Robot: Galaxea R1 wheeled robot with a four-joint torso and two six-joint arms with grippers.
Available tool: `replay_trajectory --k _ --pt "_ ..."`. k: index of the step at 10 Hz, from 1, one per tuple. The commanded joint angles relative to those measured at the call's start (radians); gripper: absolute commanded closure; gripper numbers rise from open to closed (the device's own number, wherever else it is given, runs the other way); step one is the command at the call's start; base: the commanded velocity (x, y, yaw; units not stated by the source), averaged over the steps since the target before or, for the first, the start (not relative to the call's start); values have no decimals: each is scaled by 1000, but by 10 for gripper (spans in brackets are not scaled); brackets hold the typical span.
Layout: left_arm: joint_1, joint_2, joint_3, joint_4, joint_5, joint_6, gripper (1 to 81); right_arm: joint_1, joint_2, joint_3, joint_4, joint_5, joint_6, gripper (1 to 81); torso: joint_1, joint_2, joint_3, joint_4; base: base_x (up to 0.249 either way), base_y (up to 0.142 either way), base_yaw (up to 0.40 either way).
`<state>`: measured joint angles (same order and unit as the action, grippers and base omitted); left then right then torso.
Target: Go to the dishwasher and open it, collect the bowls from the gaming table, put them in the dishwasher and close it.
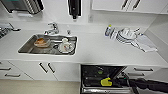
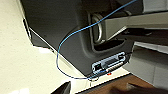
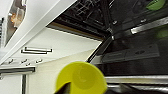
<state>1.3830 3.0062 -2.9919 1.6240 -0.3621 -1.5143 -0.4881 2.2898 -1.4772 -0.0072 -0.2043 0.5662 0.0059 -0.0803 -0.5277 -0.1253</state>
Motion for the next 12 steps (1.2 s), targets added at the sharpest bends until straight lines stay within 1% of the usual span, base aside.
replay_trajectory --k 1,2,3,4,5,7,10,12 --pt "15 8 -9 -3 34 2 10 134 81 -129 55 -90 3 10 0 0 0 0 0 0 0" --pt "15 14 -9 -3 34 2 10 136 79 -130 58 -106 3 10 0 0 0 0 0 0 0" --pt "15 18 -9 -16 34 0 10 134 60 -118 64 -119 3 10 0 0 0 0 0 0 0" --pt "15 18 -9 -35 34 -3 10 130 38 -107 64 -162 1 10 0 0 0 0 0 0 0" --pt "17 18 -9 -49 49 -3 10 119 1 -90 59 -204 0 10 0 0 0 0 0 0 0" --pt "20 28 -9 -47 69 -1 10 75 -89 -55 55 -201 -3 10 0 0 0 0 0 0 0" --pt "20 31 -9 -47 69 -1 10 18 -207 3 53 -198 -9 10 0 0 0 0 0 0 0" --pt "20 31 -9 -49 69 -1 10 -82 -263 20 52 -196 -11 10 0 0 0 0 0 0 0"
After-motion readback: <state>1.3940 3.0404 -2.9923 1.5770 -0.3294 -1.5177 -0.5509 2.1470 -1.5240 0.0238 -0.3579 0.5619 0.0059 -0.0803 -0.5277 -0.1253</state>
